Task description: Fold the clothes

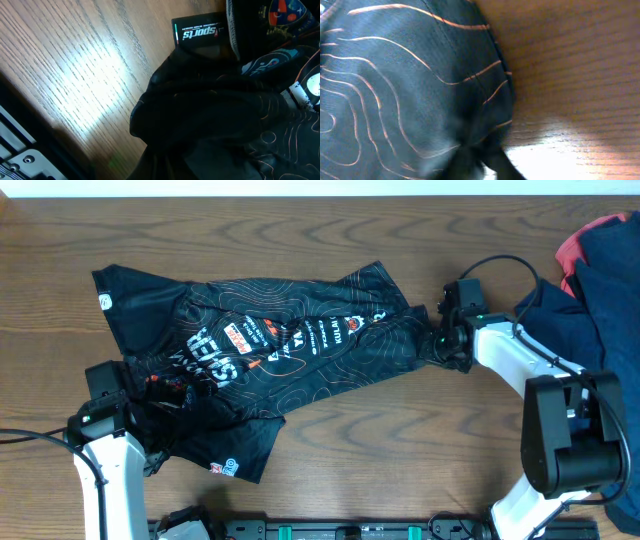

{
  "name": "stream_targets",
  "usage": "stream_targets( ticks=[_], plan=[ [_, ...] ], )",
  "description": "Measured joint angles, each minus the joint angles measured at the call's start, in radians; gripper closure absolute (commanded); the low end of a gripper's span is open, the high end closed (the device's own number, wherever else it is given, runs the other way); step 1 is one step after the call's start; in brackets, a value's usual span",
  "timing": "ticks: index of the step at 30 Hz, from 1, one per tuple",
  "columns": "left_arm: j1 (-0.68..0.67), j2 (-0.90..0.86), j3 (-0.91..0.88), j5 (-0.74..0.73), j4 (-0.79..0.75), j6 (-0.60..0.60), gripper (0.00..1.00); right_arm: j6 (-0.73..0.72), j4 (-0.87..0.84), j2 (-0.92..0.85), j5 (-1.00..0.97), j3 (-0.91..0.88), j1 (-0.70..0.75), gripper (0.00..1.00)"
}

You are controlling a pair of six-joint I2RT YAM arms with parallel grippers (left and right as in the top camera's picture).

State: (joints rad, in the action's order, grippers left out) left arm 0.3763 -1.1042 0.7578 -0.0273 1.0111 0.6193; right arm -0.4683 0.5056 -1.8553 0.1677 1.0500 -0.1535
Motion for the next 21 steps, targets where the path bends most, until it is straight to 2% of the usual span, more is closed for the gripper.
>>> stream_targets(
  ticks=[4, 9, 15, 21],
  plan=[
    [0.001, 0.000, 0.000, -0.060, -0.024, -0.046, 0.94, -0.008, 0.068, 0.020, -0.005, 0.000, 0.003, 0.99],
    [0.002, 0.000, 0.051, -0.257, -0.039, -0.158, 0.94, 0.015, 0.227, 0.156, -0.010, 0.039, 0.039, 0.99],
    [0.002, 0.000, 0.355, -0.468, 0.035, -0.286, 0.94, 0.081, 0.431, 0.420, -0.012, 0.298, 0.096, 0.99],
    [0.002, 0.008, 0.711, -0.535, 0.153, -0.341, 0.94, 0.111, 0.533, 0.634, -0.032, 0.480, 0.158, 0.99]
  ],
)
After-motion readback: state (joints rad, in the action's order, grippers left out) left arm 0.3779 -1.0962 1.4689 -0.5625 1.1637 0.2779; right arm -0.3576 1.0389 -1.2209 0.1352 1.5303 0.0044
